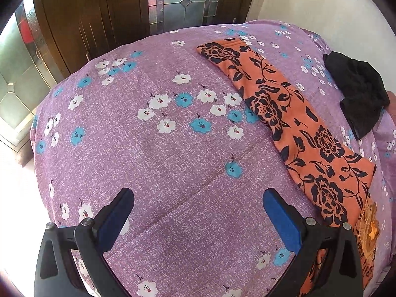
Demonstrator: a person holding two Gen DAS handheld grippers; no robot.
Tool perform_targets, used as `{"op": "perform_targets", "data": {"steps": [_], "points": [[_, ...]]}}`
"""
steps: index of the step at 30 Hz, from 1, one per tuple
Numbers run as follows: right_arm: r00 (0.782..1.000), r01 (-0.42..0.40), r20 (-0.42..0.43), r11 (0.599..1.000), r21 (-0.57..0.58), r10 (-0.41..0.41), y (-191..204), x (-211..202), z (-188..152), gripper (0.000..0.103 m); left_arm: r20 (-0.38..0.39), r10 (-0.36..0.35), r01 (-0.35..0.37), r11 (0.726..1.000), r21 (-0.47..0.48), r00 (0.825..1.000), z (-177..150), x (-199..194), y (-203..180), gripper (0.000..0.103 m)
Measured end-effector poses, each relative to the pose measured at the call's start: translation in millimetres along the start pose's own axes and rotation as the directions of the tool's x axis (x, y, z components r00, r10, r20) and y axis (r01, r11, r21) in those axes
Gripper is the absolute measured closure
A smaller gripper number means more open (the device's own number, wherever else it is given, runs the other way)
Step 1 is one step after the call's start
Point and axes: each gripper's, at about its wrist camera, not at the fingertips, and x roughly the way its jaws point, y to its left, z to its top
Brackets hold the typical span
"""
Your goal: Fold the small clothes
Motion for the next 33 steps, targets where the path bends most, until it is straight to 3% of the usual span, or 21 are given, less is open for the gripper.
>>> {"op": "perform_targets", "data": {"steps": [3, 6, 9, 10, 12, 14, 18, 20, 21, 23, 26, 30, 31, 32, 33], "points": [[0.997, 0.026, -0.072, 0.999, -0.018, -0.028, 7.2, 22.0, -3.9, 0.065, -0.012, -0.072, 0.072, 0.997, 0.006, 0.997, 1.8, 0.7, -7.0, 0.0], [0.999, 0.022, -0.047, 0.999, -0.023, -0.023, 9.6, 20.2, -2.2, 0.064, -0.039, -0.202, 0.202, 0.979, -0.013, 0.979, 2.9, 1.9, -13.1, 0.002], [0.998, -0.057, 0.007, 0.998, -0.021, 0.057, 13.9, 5.7, -2.3, 0.063, -0.061, -0.291, 0.287, 0.955, -0.076, 0.955, 4.6, 4.7, -10.8, 0.015], [0.998, -0.067, 0.016, 0.997, -0.043, 0.068, 20.6, 2.0, -0.4, 0.063, -0.044, -0.293, 0.286, 0.951, -0.122, 0.955, 6.2, 4.2, -4.1, 0.023], [0.991, -0.133, 0.01, 0.988, -0.078, 0.134, 38.6, -2.5, 7.6, 0.059, -0.003, -0.265, 0.258, 0.942, -0.213, 0.964, 11.0, 3.0, 11.7, 0.023], [0.973, -0.233, -0.01, 0.971, -0.057, 0.232, 53.4, -2.4, 17.5, 0.029, 0.003, -0.223, 0.215, 0.937, -0.275, 0.975, 15.0, 5.5, 24.8, 0.022], [0.912, -0.4, -0.037, 0.907, 0.132, 0.408, 72.0, 24.5, 30.5, 0.025, -0.031, -0.186, 0.166, 0.93, -0.329, 0.982, 18.8, 14.8, 40.9, 0.022], [0.886, -0.438, -0.039, 0.862, 0.255, 0.462, 76.3, 48.0, 29.6, 0.025, -0.024, -0.174, 0.156, 0.928, -0.337, 0.984, 20.1, 13.9, 45.6, 0.021], [0.889, -0.426, -0.037, 0.853, 0.303, 0.457, 78.3, 60.9, 27.8, 0.025, -0.018, -0.158, 0.143, 0.932, -0.333, 0.987, 21.2, 12.6, 47.2, 0.021], [0.915, -0.369, -0.023, 0.858, 0.357, 0.403, 81.0, 83.2, 27.9, 0.025, -0.005, -0.128, 0.119, 0.939, -0.321, 0.992, 23.4, 9.7, 50.7, 0.021], [0.937, -0.335, 0.062, 0.829, 0.447, 0.345, 79.5, 106.6, 31.8, 0.025, 0.001, -0.119, 0.113, 0.944, -0.31, 0.993, 25.9, 8.0, 54.4, 0.021], [0.954, -0.299, 0.156, 0.839, 0.455, 0.256, 90.7, 110.5, 48.5, 0.024, -0.012, -0.133, 0.123, 0.947, -0.297, 0.991, 27.7, 10.7, 51.9, 0.021], [0.95, -0.311, 0.177, 0.844, 0.437, 0.258, 92.7, 109.9, 51.6, 0.03, -0.013, -0.134, 0.125, 0.95, -0.287, 0.991, 27.5, 10.4, 50.2, 0.021], [0.937, -0.348, 0.19, 0.839, 0.418, 0.294, 91.8, 111.4, 54.8, 0.058, -0.011, -0.136, 0.127, 0.953, -0.275, 0.991, 27.6, 10.0, 47.6, 0.021], [0.919, -0.394, 0.188, 0.822, 0.412, 0.346, 89.3, 114.2, 56.1, 0.08, -0.008, -0.142, 0.135, 0.955, -0.263, 0.99, 27.3, 9.0, 45.1, 0.021]]}}
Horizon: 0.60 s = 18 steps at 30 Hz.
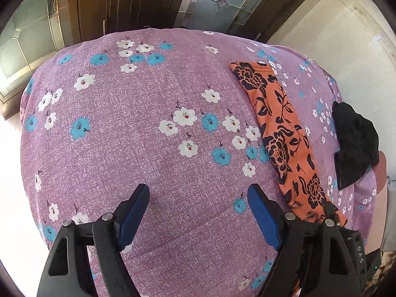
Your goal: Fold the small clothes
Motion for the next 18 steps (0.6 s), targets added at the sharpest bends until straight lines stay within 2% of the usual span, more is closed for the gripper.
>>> {"op": "perform_targets", "data": {"steps": [1, 3, 5, 8, 11, 12, 13, 15, 18], "points": [[1.0, -0.021, 0.009, 1.0, 0.008, 0.021, -3.0, -4.2, 0.1, 0.094, -0.002, -0.016, 0.016, 1.0, 0.017, 1.0, -1.3, -0.7, -3.0, 0.021], [0.995, -0.064, 0.072, 0.998, -0.026, 0.066, -4.8, -24.1, -2.7, 0.094, -0.019, -0.068, 0.069, 0.996, 0.054, 0.997, -3.8, 0.1, -11.6, 0.021], [0.99, -0.087, 0.108, 0.994, -0.059, 0.093, -7.7, -45.2, -3.9, 0.094, -0.078, -0.149, 0.156, 0.984, 0.084, 0.986, -7.1, 6.0, -21.7, 0.021], [0.983, -0.125, 0.126, 0.991, -0.057, 0.131, -21.6, -71.1, -7.6, 0.094, -0.184, -0.278, 0.296, 0.953, 0.072, 0.943, -16.5, 18.7, -35.5, 0.021], [0.98, -0.133, 0.146, 0.99, -0.037, 0.137, -40.5, -96.8, -13.1, 0.094, -0.268, -0.369, 0.385, 0.923, 0.009, 0.89, -25.2, 33.6, -44.1, 0.021], [0.977, -0.142, 0.155, 0.99, -0.018, 0.143, -46.9, -103.3, -15.0, 0.094, -0.289, -0.388, 0.401, 0.916, -0.017, 0.875, -28.4, 38.9, -46.2, 0.021], [0.975, -0.157, 0.162, 0.988, 0.004, 0.154, -55.5, -110.6, -15.1, 0.094, -0.291, -0.4, 0.409, 0.912, -0.035, 0.869, -30.3, 41.9, -47.3, 0.02], [0.978, -0.157, 0.147, 0.987, 0.035, 0.15, -68.2, -113.9, -16.4, 0.094, -0.266, -0.419, 0.42, 0.906, -0.058, 0.868, -30.9, 41.2, -50.8, 0.016], [0.978, -0.178, 0.117, 0.984, 0.031, 0.173, -77.9, -121.5, -24.7, 0.094, -0.259, -0.455, 0.435, 0.891, -0.135, 0.852, -23.1, 50.4, -53.8, 0.016]]}}
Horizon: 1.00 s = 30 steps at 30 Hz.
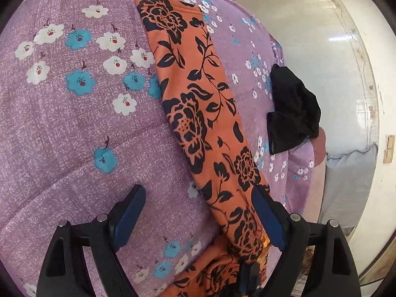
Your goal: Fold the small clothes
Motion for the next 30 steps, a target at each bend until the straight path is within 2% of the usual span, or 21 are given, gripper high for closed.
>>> {"op": "perform_targets", "data": {"steps": [3, 7, 9, 11, 13, 16, 19, 21, 22, 23, 24, 26, 28, 30], "points": [[1.0, -0.013, -0.019, 0.999, -0.039, 0.013, 5.0, -12.2, -2.2, 0.094, -0.038, -0.014, 0.012, 0.998, -0.069, 0.999, 7.2, -6.0, 7.4, 0.015], [0.998, -0.027, -0.05, 0.998, -0.063, 0.024, 7.8, -19.8, -2.6, 0.093, -0.028, -0.009, 0.006, 0.994, -0.107, 1.0, 9.4, -9.5, 12.1, 0.016], [0.998, -0.041, -0.057, 0.997, -0.07, 0.037, 11.6, -24.7, -5.7, 0.093, -0.025, -0.018, 0.015, 0.996, -0.091, 1.0, 10.8, -5.7, 9.2, 0.015], [0.996, -0.053, -0.069, 0.996, -0.075, 0.048, 16.5, -29.5, -10.1, 0.092, -0.035, -0.057, 0.055, 0.996, -0.067, 0.998, 15.0, 2.9, 4.3, 0.015], [0.995, -0.062, -0.086, 0.994, -0.092, 0.054, 23.4, -39.4, -14.9, 0.092, -0.043, -0.117, 0.113, 0.989, -0.096, 0.992, 22.0, 14.0, 6.0, 0.015], [0.995, -0.045, -0.095, 0.982, -0.182, 0.028, 36.3, -67.6, -22.8, 0.091, -0.034, -0.184, 0.176, 0.97, -0.17, 0.982, 34.6, 25.0, 11.6, 0.016], [0.995, -0.017, -0.098, 0.962, -0.273, -0.01, 46.8, -107.3, -31.6, 0.091, 0.006, -0.23, 0.227, 0.953, -0.202, 0.973, 45.8, 26.1, 14.1, 0.017], [0.995, 0.013, -0.092, 0.94, -0.341, -0.047, 52.5, -134.7, -35.4, 0.091, 0.026, -0.238, 0.238, 0.946, -0.222, 0.971, 50.0, 26.8, 16.4, 0.025], [0.994, 0.032, -0.086, 0.928, -0.371, -0.069, 54.3, -147.2, -36.9, 0.091, 0.034, -0.233, 0.235, 0.948, -0.217, 0.972, 51.8, 27.1, 17.0, 0.035], [0.993, 0.056, -0.078, 0.916, -0.396, -0.094, 54.3, -159.6, -37.4, 0.091, 0.04, -0.223, 0.226, 0.952, -0.204, 0.974, 53.2, 28.0, 17.4, 0.051], [0.99, 0.084, -0.066, 0.909, -0.409, -0.121, 52.8, -171.5, -35.7, 0.091, 0.044, -0.208, 0.213, 0.958, -0.193, 0.977, 54.6, 30.3, 19.2, 0.06], [0.987, 0.123, -0.043, 0.906, -0.405, -0.153, 47.7, -194.2, -31.6, 0.091, 0.033, -0.176, 0.179, 0.964, -0.196, 0.984, 55.7, 39.4, 25.8, 0.1], [0.984, 0.166, 0.003, 0.896, -0.411, -0.181, 41.7, -213.4, -21.1, 0.091, 0.041, -0.183, 0.187, 0.963, -0.196, 0.982, 56.4, 41.0, 29.0, 0.098], [0.979, 0.202, 0.051, 0.895, -0.398, -0.198, 33.1, -230.9, -6.7, 0.091, 0.078, -0.152, 0.162, 0.977, -0.142, 0.985, 53.2, 32.7, 18.9, 0.098]]}}
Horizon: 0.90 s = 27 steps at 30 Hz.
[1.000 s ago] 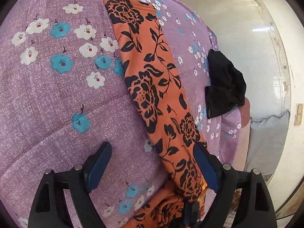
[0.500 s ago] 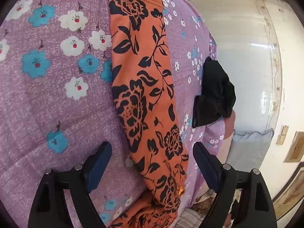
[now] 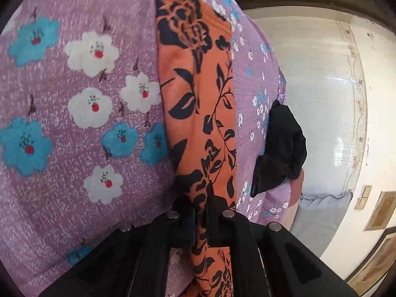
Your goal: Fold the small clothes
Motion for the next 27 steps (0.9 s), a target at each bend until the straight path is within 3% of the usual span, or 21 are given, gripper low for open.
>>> {"op": "perform_targets", "data": {"steps": [2, 4, 6, 9, 12, 14, 16, 18, 20, 22, 23, 24, 25, 27], "points": [[0.998, 0.033, 0.056, 0.999, 0.028, -0.034, -17.6, -12.7, 12.7, 0.091, 0.052, 0.032, -0.038, 0.992, 0.119, 0.998, -10.7, -8.7, -24.7, 0.098], [0.99, 0.071, 0.116, 0.996, 0.051, -0.076, -35.7, -24.5, 28.1, 0.091, 0.079, 0.041, -0.06, 0.966, 0.253, 0.996, -29.5, -16.6, -55.4, 0.098], [0.979, 0.089, 0.176, 0.993, 0.078, -0.101, -52.7, -37.4, 40.4, 0.091, 0.091, 0.041, -0.074, 0.913, 0.401, 0.995, -58.6, -20.5, -91.7, 0.098], [0.965, 0.084, 0.234, 0.986, 0.142, -0.116, -76.4, -53.6, 50.5, 0.091, 0.099, 0.052, -0.102, 0.783, 0.614, 0.994, -120.8, -22.6, -139.3, 0.098], [0.958, 0.055, 0.264, 0.974, 0.219, -0.113, -95.2, -66.6, 56.8, 0.091, 0.073, 0.062, -0.095, 0.6, 0.795, 0.995, -200.3, -11.0, -175.3, 0.098], [0.953, 0.065, 0.274, 0.97, 0.236, -0.131, -99.8, -72.4, 60.4, 0.091, 0.047, 0.098, -0.086, 0.444, 0.892, 0.994, -263.2, 6.4, -187.2, 0.098], [0.951, 0.072, 0.277, 0.968, 0.241, -0.139, -101.2, -78.0, 64.2, 0.091, 0.035, 0.168, -0.08, 0.271, 0.959, 0.985, -326.4, 27.7, -183.9, 0.098], [0.947, 0.087, 0.281, 0.968, 0.237, -0.154, -101.9, -84.4, 68.1, 0.091, 0.05, 0.266, -0.075, 0.083, 0.994, 0.963, -386.2, 54.7, -166.0, 0.096], [0.944, 0.11, 0.28, 0.966, 0.235, -0.176, -101.9, -88.3, 70.3, 0.091, 0.065, 0.361, -0.045, -0.062, 0.997, 0.93, -429.9, 73.1, -139.8, 0.094], [0.943, 0.136, 0.262, 0.958, 0.254, -0.203, -105.3, -91.9, 72.3, 0.091, 0.077, 0.43, -0.003, -0.171, 0.985, 0.9, -458.3, 81.7, -117.9, 0.088], [0.943, 0.152, 0.248, 0.951, 0.27, -0.221, -107.9, -93.3, 73.7, 0.091, 0.107, 0.432, -0.012, -0.218, 0.976, 0.896, -464.8, 79.0, -111.1, 0.079], [0.944, 0.164, 0.234, 0.945, 0.283, -0.234, -110.9, -91.9, 73.6, 0.09, 0.11, 0.419, -0.012, -0.229, 0.973, 0.901, -464.9, 71.5, -109.5, 0.076], [0.945, 0.174, 0.219, 0.939, 0.296, -0.244, -114.1, -90.2, 72.9, 0.09, 0.093, 0.407, -0.006, -0.212, 0.977, 0.908, -461.2, 62.5, -111.7, 0.069], [0.946, 0.195, 0.186, 0.926, 0.324, -0.264, -118.5, -86.0, 70.1, 0.08, 0.029, 0.358, 0.014, -0.118, 0.993, 0.933, -441.2, 33.6, -125.7, 0.058]]}}
